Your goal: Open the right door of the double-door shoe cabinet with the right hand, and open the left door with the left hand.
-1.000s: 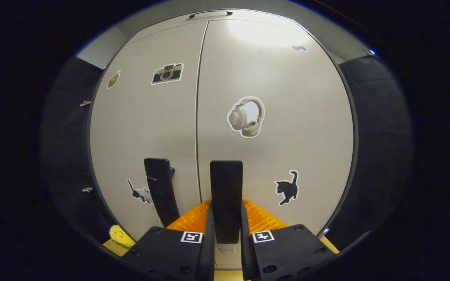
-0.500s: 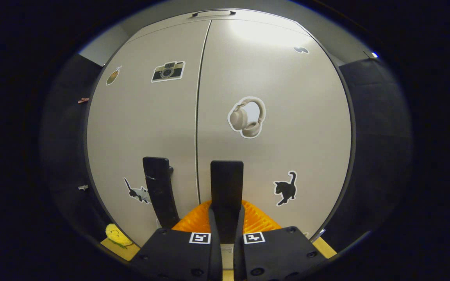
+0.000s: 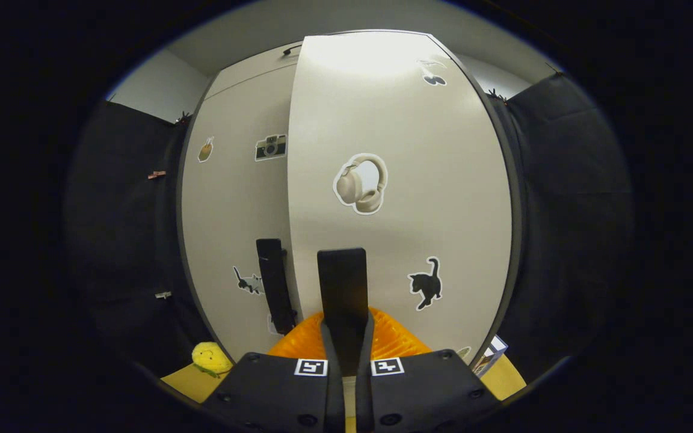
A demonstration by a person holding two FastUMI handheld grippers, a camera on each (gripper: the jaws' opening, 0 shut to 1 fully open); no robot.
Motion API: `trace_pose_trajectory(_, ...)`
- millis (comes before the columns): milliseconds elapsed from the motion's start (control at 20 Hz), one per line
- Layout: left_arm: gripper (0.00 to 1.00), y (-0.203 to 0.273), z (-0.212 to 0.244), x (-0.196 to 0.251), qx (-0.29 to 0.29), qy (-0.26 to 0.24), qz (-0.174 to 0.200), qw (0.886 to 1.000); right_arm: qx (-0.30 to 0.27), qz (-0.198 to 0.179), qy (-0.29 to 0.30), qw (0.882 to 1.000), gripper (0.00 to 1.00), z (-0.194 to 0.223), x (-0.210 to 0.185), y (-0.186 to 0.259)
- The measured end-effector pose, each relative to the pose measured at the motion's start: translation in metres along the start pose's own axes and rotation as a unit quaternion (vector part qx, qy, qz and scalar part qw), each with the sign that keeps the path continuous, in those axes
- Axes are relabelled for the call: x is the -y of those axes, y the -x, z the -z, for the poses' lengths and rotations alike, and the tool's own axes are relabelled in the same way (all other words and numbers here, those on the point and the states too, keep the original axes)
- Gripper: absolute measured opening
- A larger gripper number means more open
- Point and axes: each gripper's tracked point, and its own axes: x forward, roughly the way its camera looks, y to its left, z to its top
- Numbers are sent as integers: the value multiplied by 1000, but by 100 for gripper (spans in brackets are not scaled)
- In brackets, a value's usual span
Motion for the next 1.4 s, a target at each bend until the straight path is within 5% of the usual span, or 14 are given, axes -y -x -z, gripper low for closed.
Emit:
trace_pose_trajectory(650,95,7,1,41,-8,-15,30,999,11,-14,-13,1000,11,-7,44,65)
trace_pose_trajectory(1100,95,2,3,84,-11,-21,69,997,10,53,7,999,10,-11,90,91)
trace_pose_trajectory(1400,95,-3,3,106,-13,-20,87,996,-8,58,9,998,9,-12,114,97)
